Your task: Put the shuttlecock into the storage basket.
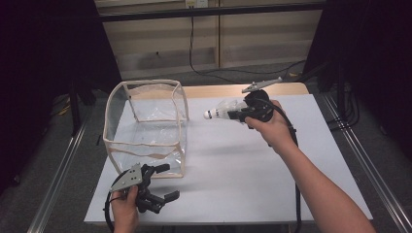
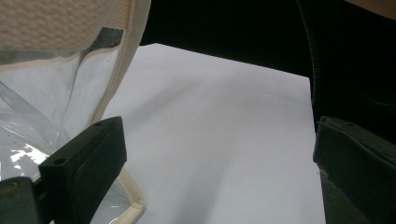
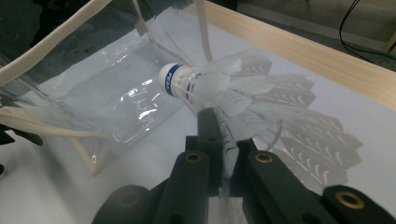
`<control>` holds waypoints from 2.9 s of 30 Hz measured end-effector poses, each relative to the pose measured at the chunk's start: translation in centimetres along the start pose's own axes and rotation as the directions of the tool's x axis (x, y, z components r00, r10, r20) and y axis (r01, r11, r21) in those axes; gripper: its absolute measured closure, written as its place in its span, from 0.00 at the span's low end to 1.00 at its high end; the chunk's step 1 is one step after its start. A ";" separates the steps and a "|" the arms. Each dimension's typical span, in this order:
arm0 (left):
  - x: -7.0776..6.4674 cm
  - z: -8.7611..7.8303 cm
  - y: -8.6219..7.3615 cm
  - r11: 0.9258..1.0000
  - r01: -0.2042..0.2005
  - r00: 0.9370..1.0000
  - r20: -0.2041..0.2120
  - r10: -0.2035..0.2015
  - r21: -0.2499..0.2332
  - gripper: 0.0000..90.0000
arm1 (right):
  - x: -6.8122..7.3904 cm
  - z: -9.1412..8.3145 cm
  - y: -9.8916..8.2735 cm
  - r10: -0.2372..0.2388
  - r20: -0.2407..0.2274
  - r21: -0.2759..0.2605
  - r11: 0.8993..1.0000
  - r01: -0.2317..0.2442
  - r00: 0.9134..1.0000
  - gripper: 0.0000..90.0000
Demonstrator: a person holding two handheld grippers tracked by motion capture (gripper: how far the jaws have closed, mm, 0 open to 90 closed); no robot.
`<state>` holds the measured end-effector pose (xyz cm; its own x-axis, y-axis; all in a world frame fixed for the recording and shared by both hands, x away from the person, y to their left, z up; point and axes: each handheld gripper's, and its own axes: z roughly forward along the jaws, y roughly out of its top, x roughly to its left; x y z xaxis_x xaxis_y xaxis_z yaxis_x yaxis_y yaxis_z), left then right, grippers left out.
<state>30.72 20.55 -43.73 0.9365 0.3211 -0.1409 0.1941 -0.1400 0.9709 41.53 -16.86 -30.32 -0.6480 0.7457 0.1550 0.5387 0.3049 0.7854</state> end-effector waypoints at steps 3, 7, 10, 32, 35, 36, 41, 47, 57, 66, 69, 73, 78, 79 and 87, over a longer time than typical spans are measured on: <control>0.0 0.0 0.0 1.000 -0.001 1.000 -0.001 0.001 0.001 0.03 | 0.1 -0.3 0.4 -0.001 0.004 -0.003 1.000 0.001 1.000 0.99; 0.0 0.1 0.0 1.000 0.002 1.000 0.005 -0.002 0.001 0.03 | 0.3 -0.7 1.1 -0.005 0.009 -0.006 1.000 0.005 1.000 0.99; 0.0 0.1 0.0 1.000 0.003 1.000 0.004 -0.003 0.000 0.03 | 0.4 -1.1 1.6 -0.012 0.011 -0.011 1.000 0.012 1.000 0.99; 0.1 -0.2 0.0 1.000 0.000 1.000 -0.004 0.000 -0.005 0.03 | 1.4 -2.2 4.5 -0.031 0.020 -0.019 0.999 0.031 0.999 0.99; 0.1 -0.3 0.0 1.000 0.002 1.000 -0.006 -0.002 -0.009 0.03 | 1.5 -2.1 4.7 -0.034 0.016 -0.019 0.999 0.034 0.999 0.99; 0.1 -0.3 0.0 1.000 0.001 1.000 -0.008 -0.001 -0.010 0.03 | 1.6 -2.1 4.8 -0.034 0.016 -0.017 0.999 0.035 0.999 0.99; 0.2 -0.4 0.0 1.000 -0.001 1.000 -0.008 0.001 -0.010 0.03 | 2.1 -1.9 5.4 -0.052 0.010 -0.013 0.999 0.052 0.999 0.99; 0.2 -0.5 0.0 1.000 -0.003 1.000 -0.011 0.003 -0.018 0.03 | 2.6 -1.7 6.0 -0.059 0.008 -0.010 0.998 0.059 0.998 0.99; 0.2 -0.5 0.0 1.000 -0.001 1.000 -0.011 0.001 -0.020 0.03 | 3.0 -1.6 7.4 -0.064 0.014 -0.012 0.998 0.064 0.998 0.99; 0.2 -0.6 -0.1 1.000 0.005 1.000 -0.010 -0.006 -0.023 0.03 | 3.8 -1.2 8.6 -0.075 0.007 -0.007 0.997 0.075 0.997 0.99; 0.2 -0.6 -0.1 1.000 0.010 1.000 -0.014 -0.010 -0.025 0.03 | 3.9 -1.2 9.0 -0.078 0.012 -0.017 0.997 0.079 0.997 0.99; 0.2 -0.5 -0.1 1.000 0.005 1.000 -0.005 -0.005 -0.018 0.03 | 4.1 -1.2 9.5 -0.081 0.008 -0.021 0.996 0.081 0.997 0.99; 0.2 -0.5 -0.1 1.000 0.005 1.000 -0.008 -0.005 -0.018 0.03 | 4.4 -1.1 10.0 -0.086 0.008 -0.020 0.996 0.086 0.996 0.99; 0.2 -0.5 -0.1 1.000 0.004 1.000 -0.009 -0.004 -0.017 0.03 | 4.5 -1.0 10.0 -0.088 0.004 -0.021 0.996 0.088 0.996 0.99; 0.2 -0.5 -0.1 1.000 0.006 1.000 -0.009 -0.007 -0.018 0.03 | 4.9 -0.7 10.6 -0.100 -0.001 -0.024 0.995 0.100 0.995 0.99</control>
<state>30.74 21.14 -43.76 0.9325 0.3304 -0.1456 0.1947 -0.1207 0.9734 43.68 -10.44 -20.79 -0.6987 0.7113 0.0764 0.4585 0.3634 0.8110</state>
